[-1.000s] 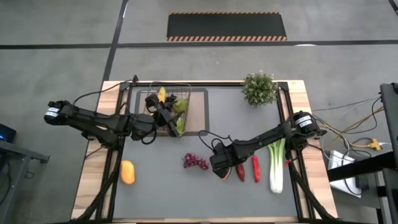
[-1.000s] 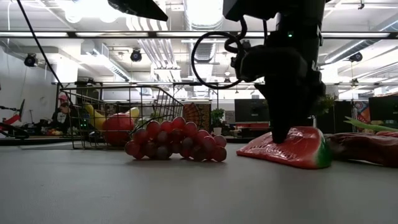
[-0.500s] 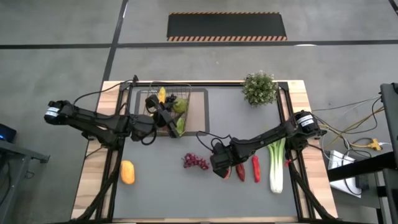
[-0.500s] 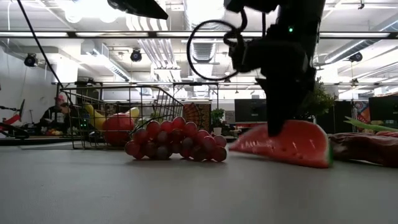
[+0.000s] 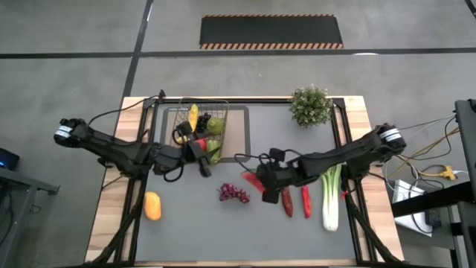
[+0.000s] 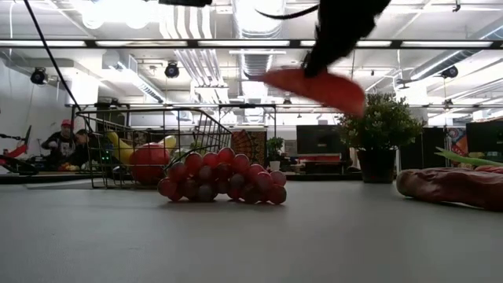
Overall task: Build produce basket
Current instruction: Put the watermelon into the wire basket
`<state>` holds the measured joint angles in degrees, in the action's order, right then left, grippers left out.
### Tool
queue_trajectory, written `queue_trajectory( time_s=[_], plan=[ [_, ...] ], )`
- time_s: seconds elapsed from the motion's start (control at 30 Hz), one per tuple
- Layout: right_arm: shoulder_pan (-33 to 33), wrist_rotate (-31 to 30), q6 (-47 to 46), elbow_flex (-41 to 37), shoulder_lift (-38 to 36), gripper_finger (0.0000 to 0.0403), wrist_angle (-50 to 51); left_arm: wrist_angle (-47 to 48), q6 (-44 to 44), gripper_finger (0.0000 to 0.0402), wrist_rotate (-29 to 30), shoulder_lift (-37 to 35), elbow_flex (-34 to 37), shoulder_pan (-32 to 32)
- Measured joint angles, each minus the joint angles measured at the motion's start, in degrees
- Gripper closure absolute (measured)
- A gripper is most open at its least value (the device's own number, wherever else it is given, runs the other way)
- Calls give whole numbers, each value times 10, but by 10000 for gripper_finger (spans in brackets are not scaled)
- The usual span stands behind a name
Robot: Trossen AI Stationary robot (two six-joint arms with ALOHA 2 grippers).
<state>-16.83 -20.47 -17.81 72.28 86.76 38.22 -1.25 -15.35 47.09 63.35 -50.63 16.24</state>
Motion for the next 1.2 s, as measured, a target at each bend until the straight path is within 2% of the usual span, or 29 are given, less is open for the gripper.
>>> queue_trajectory(
  time_s=[0.1,0.23,0.33,0.43,0.53,0.63,0.7,0.73,0.8,0.9,0.93,1.0,1.07,1.2],
  plan=[
    [4,103,108,-44,-53,313,-121,-10,0,201,-11,-1,-1,8],
    [29,289,203,-127,-121,313,-307,-39,-3,201,-18,-2,0,10],
    [61,412,231,-190,-157,313,-453,-48,-5,201,-19,-2,0,11],
    [90,523,220,-239,-173,313,-608,-58,-5,201,-19,-1,1,10],
    [109,555,193,-272,-174,313,-722,-65,-5,201,-20,-1,2,10],
    [115,550,196,-280,-171,313,-750,-67,-5,201,-20,-1,3,10],
    [114,533,208,-280,-168,313,-758,-69,-6,201,-20,-1,3,10],
    [113,504,212,-280,-167,313,-764,-69,-12,201,-20,-2,3,10],
    [112,374,222,-280,-166,313,-767,-68,-18,201,-20,-8,3,11],
    [115,117,257,-280,-155,314,-767,-68,-19,201,-19,-32,4,14],
    [117,50,271,-280,-148,315,-771,-71,-20,201,-18,-40,5,15],
    [127,-46,307,-276,-130,321,-778,-72,-20,201,-18,-55,11,15],
    [147,-98,327,-264,-104,326,-796,-68,-20,201,-18,-70,19,15],
    [197,-110,325,-223,-37,328,-826,-85,-19,201,-18,-86,39,15]
  ],
)
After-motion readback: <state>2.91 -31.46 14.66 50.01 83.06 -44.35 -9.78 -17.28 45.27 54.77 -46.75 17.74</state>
